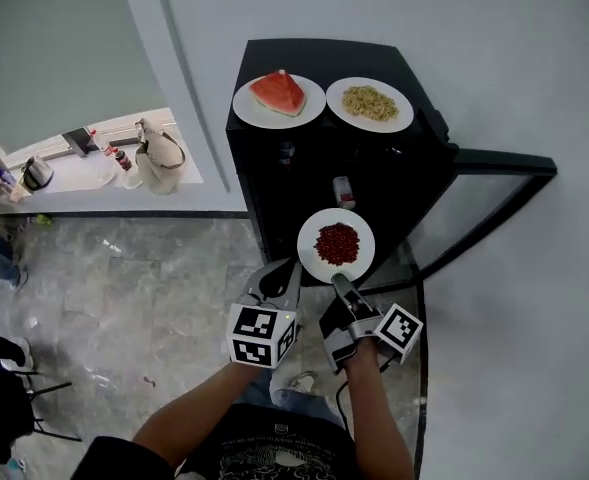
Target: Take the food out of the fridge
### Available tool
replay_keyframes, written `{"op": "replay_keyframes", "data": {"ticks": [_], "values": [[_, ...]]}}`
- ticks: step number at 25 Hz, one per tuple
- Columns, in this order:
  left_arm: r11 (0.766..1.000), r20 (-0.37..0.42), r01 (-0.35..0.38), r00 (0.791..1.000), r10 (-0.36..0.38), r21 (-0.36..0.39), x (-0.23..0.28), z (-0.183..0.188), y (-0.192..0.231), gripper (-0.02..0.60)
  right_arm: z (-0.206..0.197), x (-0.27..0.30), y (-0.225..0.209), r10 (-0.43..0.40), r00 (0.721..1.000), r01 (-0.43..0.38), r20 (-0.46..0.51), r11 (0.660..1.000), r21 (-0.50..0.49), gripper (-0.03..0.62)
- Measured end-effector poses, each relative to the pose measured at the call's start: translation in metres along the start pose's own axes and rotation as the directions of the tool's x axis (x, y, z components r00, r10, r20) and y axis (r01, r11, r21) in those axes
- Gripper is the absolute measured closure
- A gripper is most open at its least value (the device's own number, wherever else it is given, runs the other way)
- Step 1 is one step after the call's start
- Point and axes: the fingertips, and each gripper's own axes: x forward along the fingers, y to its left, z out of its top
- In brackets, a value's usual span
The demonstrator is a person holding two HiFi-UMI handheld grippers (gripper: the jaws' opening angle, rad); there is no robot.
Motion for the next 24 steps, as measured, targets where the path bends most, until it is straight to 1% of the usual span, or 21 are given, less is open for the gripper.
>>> {"op": "replay_keyframes", "data": {"ticks": [6,9,11,14,24], "values": [[1.0,0.027,0.006,1.0,-0.006,0.004,-0.012,0.009,-0.013,0.58,-0.003,-0.015,0.026,0.005,1.0,-0.005,-0.008,1.0,-0.023,0.585],[1.0,0.034,0.016,0.999,-0.016,0.002,-0.011,0.011,-0.019,0.58,0.0,-0.019,0.03,-0.006,1.0,0.006,-0.008,0.999,-0.035,0.585],[1.0,0.041,0.025,0.999,-0.026,0.012,-0.01,0.014,-0.023,0.58,0.003,-0.02,0.034,0.0,1.0,0.0,-0.002,0.999,-0.043,0.585],[1.0,0.041,0.026,0.999,-0.026,0.006,-0.009,0.015,-0.025,0.58,0.007,-0.021,0.039,0.009,1.0,-0.009,0.001,0.999,-0.054,0.585],[0.999,0.034,0.043,0.998,-0.043,0.017,-0.004,0.019,-0.03,0.58,0.013,-0.02,0.042,0.012,1.0,-0.012,0.004,0.999,-0.043,0.585]]}}
